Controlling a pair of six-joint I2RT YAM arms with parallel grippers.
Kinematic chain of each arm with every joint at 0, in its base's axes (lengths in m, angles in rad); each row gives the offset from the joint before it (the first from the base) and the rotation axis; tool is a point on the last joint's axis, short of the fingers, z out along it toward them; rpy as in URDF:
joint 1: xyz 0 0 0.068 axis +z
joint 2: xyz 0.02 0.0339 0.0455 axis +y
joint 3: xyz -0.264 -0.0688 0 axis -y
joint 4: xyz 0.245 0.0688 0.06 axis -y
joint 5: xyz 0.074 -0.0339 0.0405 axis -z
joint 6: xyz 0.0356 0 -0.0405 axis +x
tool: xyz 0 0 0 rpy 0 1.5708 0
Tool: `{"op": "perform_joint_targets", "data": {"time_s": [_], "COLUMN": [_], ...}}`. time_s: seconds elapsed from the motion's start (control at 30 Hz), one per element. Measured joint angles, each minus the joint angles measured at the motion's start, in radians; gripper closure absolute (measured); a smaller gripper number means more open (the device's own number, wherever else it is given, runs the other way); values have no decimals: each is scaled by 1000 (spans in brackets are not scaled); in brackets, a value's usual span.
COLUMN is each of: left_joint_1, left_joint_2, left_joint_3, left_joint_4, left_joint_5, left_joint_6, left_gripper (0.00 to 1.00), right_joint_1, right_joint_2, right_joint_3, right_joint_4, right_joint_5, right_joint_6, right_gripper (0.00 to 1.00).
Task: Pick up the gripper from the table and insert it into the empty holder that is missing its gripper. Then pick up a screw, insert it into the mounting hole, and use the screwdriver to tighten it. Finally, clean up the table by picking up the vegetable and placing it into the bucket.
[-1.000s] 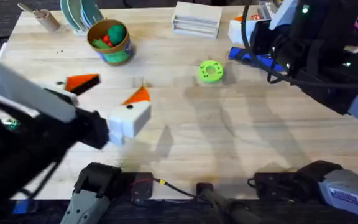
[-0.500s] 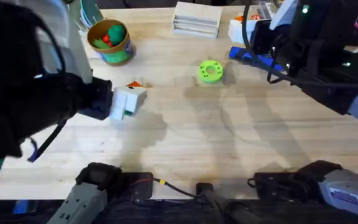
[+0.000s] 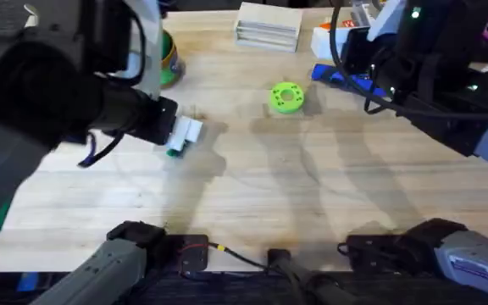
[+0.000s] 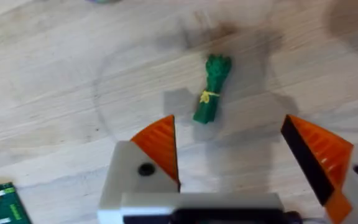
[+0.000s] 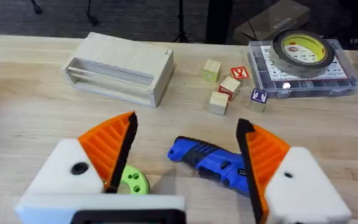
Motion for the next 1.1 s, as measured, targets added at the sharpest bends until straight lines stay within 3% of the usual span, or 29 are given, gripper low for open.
{"op": "perform_joint_targets", "data": {"time_s": [0.3,0.53,0.7,1.1], "left_joint_1": [9,87,129,133], "left_joint_2": [251,405,482,617], "left_joint_3": [0,0,0,2], "left_joint_4": [72,105,169,191], "left_joint_5": [-24,23,69,121], "left_joint_6": [154,227,245,258], "left_gripper": [8,8,8,7], "right_joint_1": [0,0,0,0], "right_joint_2": [0,0,0,0], "right_joint_3": [0,0,0,0], "right_joint_4": [0,0,0,-2], "right_joint_5": [0,0,0,0], "right_joint_6": [0,0,0,0], "right_gripper": [7,7,9,7]}}
